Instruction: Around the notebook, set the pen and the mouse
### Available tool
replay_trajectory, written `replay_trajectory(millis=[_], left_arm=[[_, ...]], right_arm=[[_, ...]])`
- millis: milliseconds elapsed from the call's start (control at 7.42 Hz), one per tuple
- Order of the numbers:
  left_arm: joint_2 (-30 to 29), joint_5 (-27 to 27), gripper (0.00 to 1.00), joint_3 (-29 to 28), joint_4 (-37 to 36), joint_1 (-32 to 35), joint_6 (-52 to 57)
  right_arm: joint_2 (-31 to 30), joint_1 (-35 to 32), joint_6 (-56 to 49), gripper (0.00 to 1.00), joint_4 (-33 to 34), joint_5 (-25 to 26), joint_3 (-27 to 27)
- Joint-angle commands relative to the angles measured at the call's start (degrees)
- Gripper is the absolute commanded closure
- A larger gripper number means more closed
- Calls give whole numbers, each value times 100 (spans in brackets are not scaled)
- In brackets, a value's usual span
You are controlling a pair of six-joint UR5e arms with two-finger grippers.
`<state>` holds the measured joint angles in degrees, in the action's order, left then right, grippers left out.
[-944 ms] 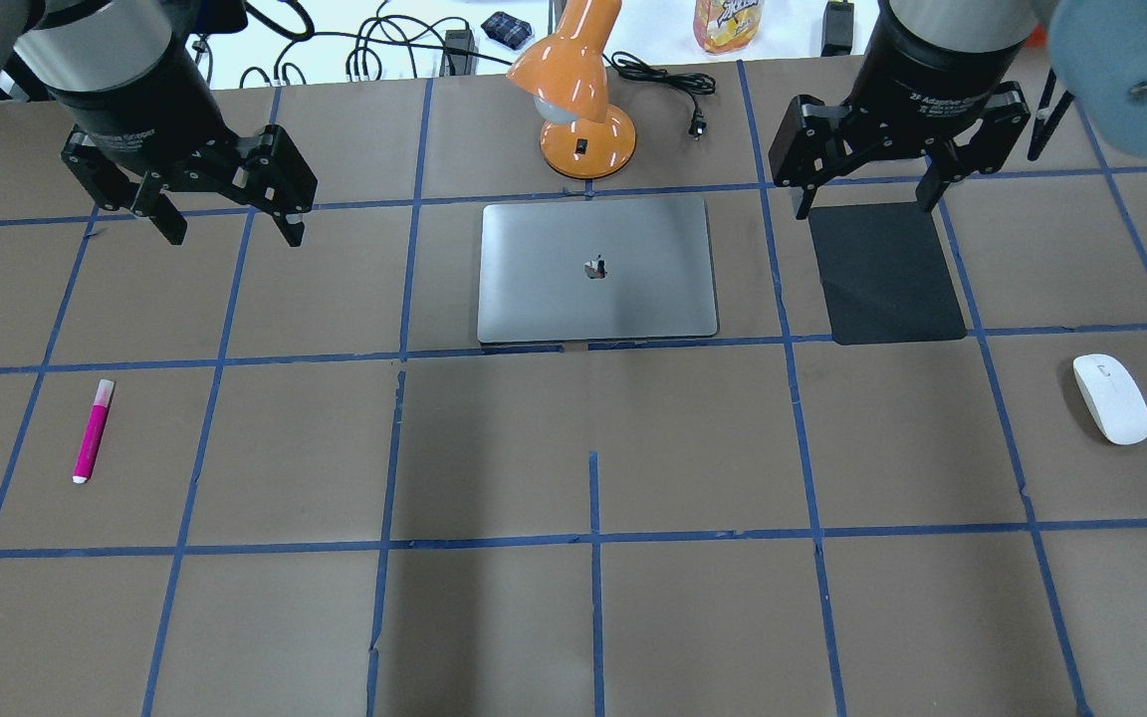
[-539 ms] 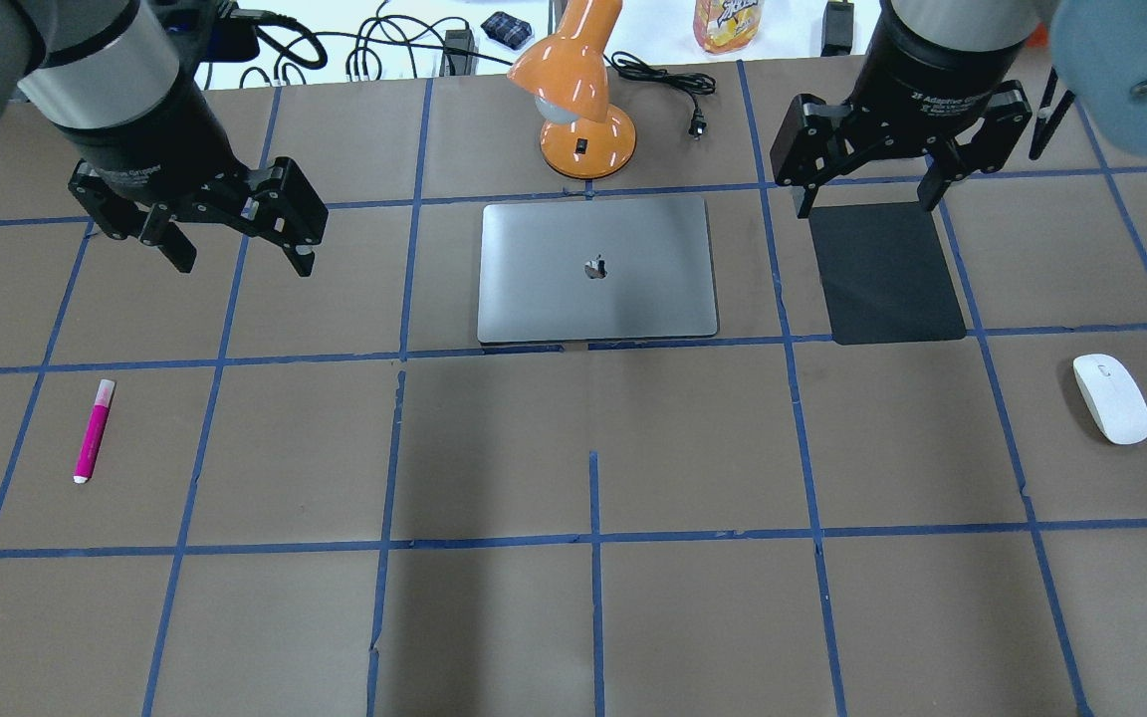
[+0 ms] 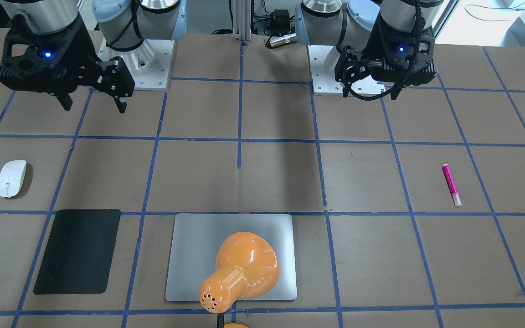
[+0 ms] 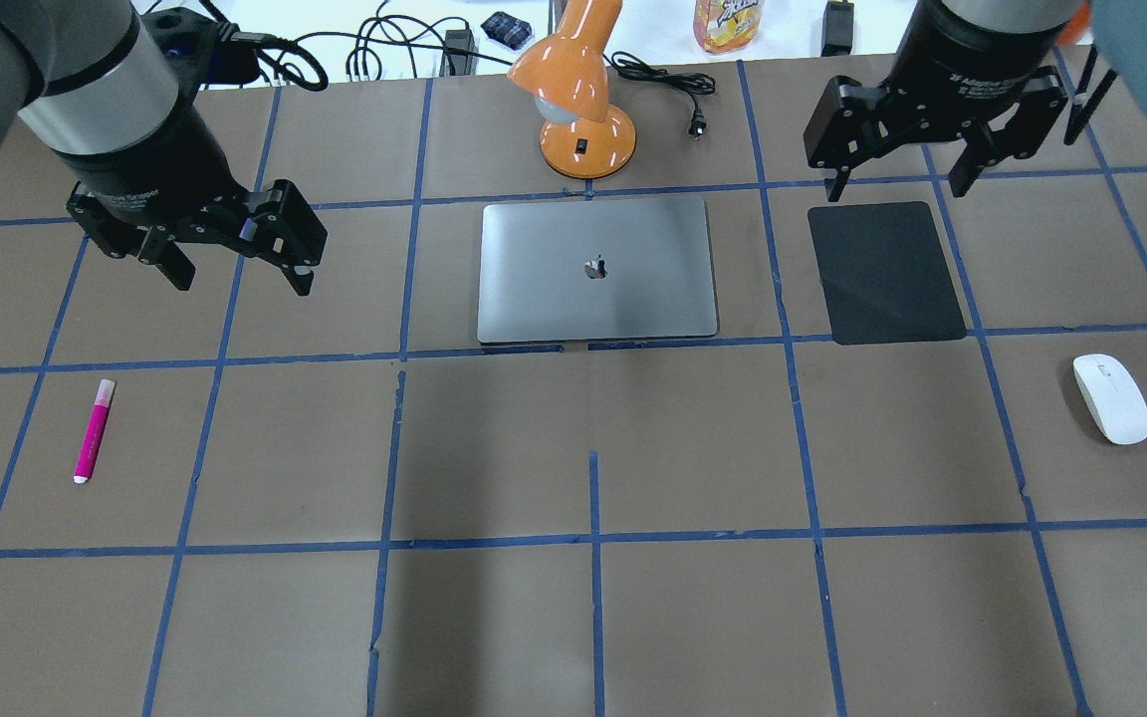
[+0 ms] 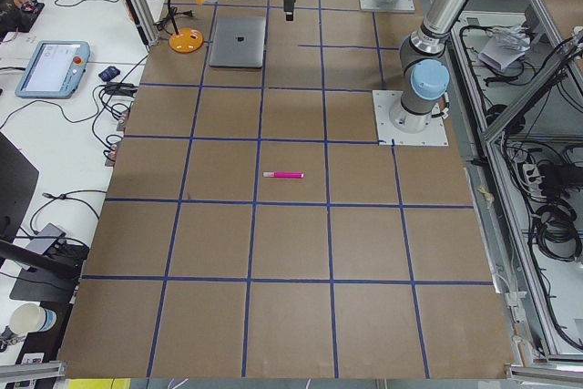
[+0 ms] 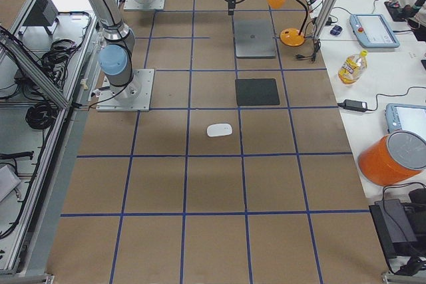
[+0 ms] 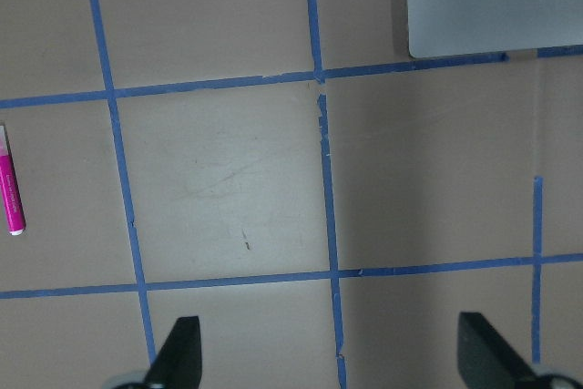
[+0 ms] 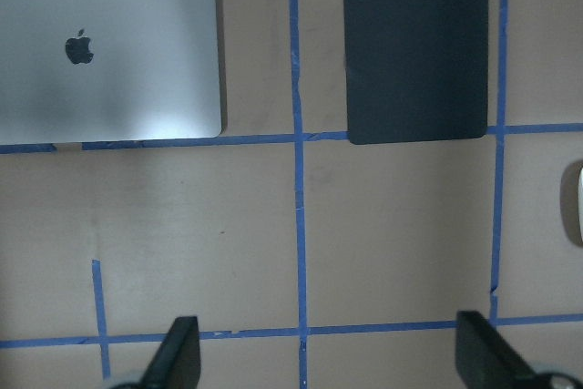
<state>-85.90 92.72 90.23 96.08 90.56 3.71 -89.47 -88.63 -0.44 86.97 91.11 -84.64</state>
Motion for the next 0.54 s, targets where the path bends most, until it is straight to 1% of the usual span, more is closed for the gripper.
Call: replay_trajectory(millis=[0, 135, 270, 404], left_arm=[[3, 10, 0, 3, -2, -12, 15], [12, 18, 0, -5, -2, -65, 24], [47, 53, 0, -14, 7, -161, 85], [91, 45, 0, -5, 16, -353, 199]], right_arm=[[18, 1131, -1686, 0, 57, -41, -52], [61, 1851, -2496, 0, 127, -93, -88], [236, 2372, -2652, 0, 171, -94, -88], [472, 2603, -2828, 0, 450, -76, -166]])
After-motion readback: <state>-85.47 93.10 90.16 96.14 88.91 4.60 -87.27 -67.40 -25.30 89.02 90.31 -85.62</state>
